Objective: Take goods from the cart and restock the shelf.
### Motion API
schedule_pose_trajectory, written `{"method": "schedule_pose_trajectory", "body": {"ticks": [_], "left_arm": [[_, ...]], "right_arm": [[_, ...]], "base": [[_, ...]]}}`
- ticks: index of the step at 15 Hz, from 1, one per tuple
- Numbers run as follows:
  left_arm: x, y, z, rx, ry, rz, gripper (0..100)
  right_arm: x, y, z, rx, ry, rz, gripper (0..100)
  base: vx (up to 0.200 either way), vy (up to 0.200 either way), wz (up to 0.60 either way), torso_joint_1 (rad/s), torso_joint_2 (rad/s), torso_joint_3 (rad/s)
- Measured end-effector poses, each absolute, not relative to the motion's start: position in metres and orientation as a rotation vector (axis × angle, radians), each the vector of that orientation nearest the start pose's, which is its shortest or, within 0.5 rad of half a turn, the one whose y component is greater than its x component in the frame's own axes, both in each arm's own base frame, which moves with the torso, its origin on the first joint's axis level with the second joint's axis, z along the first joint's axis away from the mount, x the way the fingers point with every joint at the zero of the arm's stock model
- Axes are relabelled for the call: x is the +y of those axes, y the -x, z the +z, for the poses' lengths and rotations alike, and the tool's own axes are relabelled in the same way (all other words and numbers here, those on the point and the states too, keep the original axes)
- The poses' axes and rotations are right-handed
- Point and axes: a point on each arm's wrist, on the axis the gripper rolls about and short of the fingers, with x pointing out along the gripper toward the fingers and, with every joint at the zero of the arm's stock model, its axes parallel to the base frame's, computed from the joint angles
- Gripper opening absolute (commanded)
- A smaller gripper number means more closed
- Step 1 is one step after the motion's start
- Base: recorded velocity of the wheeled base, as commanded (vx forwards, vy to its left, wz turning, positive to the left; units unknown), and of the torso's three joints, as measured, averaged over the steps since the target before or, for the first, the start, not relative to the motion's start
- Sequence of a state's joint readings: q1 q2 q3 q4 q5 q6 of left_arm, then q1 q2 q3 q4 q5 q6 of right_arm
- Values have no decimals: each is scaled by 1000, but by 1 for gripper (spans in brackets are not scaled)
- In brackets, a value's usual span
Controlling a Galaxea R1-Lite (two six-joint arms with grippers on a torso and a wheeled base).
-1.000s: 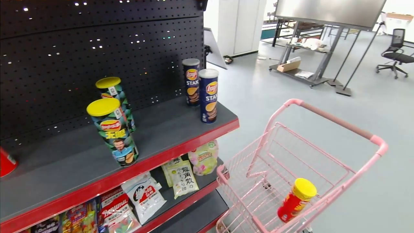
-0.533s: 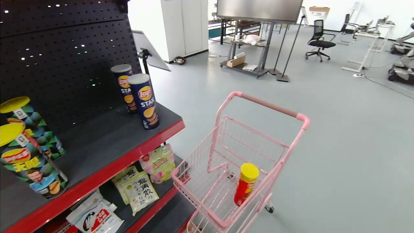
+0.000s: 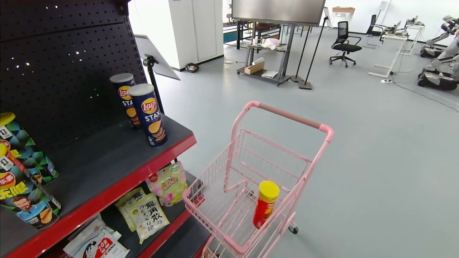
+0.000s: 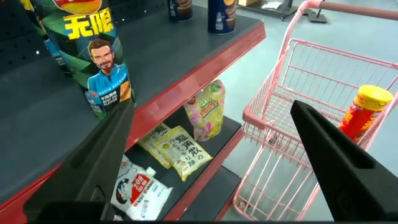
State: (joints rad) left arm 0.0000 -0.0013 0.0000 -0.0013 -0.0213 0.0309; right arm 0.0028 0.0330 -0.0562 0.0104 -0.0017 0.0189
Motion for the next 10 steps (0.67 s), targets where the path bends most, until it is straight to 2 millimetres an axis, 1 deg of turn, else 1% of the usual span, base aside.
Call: {"method": "schedule_pose_trajectory", "body": {"ticks": [1,2,3,4,5,6,7,9,10], "left_arm": [[0,23,76,-3,-31,-22,100],[0,23,76,-3,-31,-21,100],[0,23,76,-3,-31,-21,100],[0,23,76,-3,-31,-21,100],[0,23,76,-3,-31,-20,100],[0,23,76,-3,-31,-20,100],[0,23,76,-3,-31,-20,100],[0,23,76,-3,-31,-21,100],[0,23,76,-3,-31,-20,100]], "right_arm": [[0,25,105,-26,-49,7,100],[0,24,127,-32,-87,13,100],[0,16,149,-9,-111,19,100],[0,5,166,33,-122,25,100],[1,-14,182,96,-136,25,100],[1,-38,191,173,-153,21,100],[1,-61,196,237,-162,17,100],[2,-119,190,402,-170,6,100],[3,-141,184,463,-166,6,100]], "base": [[0,0,0,0,0,0],[0,0,0,0,0,0],[0,0,0,0,0,0],[0,0,0,0,0,0],[0,0,0,0,0,0],[0,0,0,0,0,0],[0,0,0,0,0,0],[0,0,0,0,0,0],[0,0,0,0,0,0]]}}
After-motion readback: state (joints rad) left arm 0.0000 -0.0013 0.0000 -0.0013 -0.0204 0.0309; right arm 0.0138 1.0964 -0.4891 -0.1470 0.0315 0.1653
